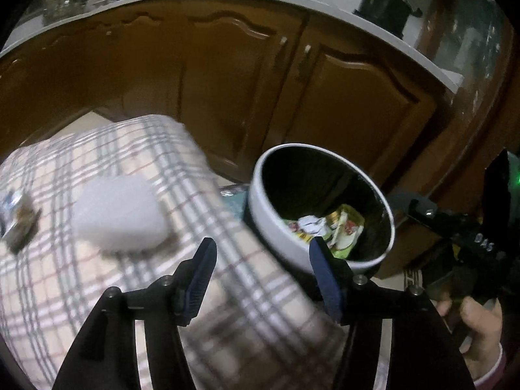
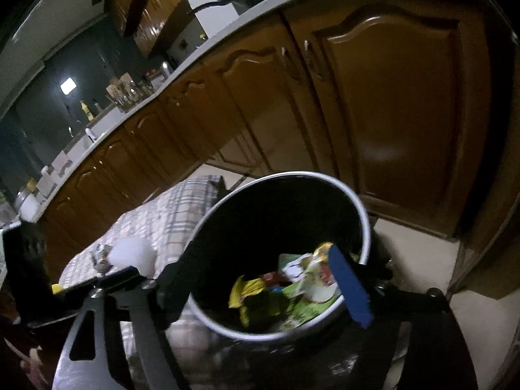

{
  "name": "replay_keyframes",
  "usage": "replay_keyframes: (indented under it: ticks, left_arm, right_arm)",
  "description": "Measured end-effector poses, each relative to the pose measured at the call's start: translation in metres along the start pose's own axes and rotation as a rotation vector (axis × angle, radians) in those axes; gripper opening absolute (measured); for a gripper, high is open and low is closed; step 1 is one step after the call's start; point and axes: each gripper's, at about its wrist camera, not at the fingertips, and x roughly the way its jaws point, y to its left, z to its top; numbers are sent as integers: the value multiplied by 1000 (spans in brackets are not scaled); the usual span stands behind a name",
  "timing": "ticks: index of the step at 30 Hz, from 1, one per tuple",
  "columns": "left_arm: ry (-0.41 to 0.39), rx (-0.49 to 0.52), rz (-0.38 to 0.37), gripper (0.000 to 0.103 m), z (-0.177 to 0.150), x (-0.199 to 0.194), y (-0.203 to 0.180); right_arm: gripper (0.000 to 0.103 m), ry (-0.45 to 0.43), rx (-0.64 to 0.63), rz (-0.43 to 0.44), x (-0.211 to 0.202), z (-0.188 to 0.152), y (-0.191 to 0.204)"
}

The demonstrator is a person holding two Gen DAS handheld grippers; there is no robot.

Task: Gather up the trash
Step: 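Move both tools back over the white packet and foam net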

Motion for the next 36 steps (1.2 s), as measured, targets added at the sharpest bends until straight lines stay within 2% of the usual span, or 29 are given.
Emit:
replay_keyframes:
  ticks: [5, 12, 21, 30, 36]
  left_arm:
    - [-24, -69, 19, 62, -23, -32, 23]
    - [-68, -162, 84, 68, -53, -77, 66]
    - [-91, -266, 164, 69, -80, -117, 113]
    - [-110, -320, 193, 71, -89, -125, 137]
    - [-104, -345, 205, 71, -86, -119, 154]
  right_arm:
    - [93, -6, -10, 50, -5, -16, 28]
    - [93, 27, -58, 111, 2, -43, 78]
    - [96, 108, -108, 155, 28, -78, 127]
    - [97, 93, -188, 178, 37, -91, 167]
    - [97, 127, -156, 164, 54, -89, 172]
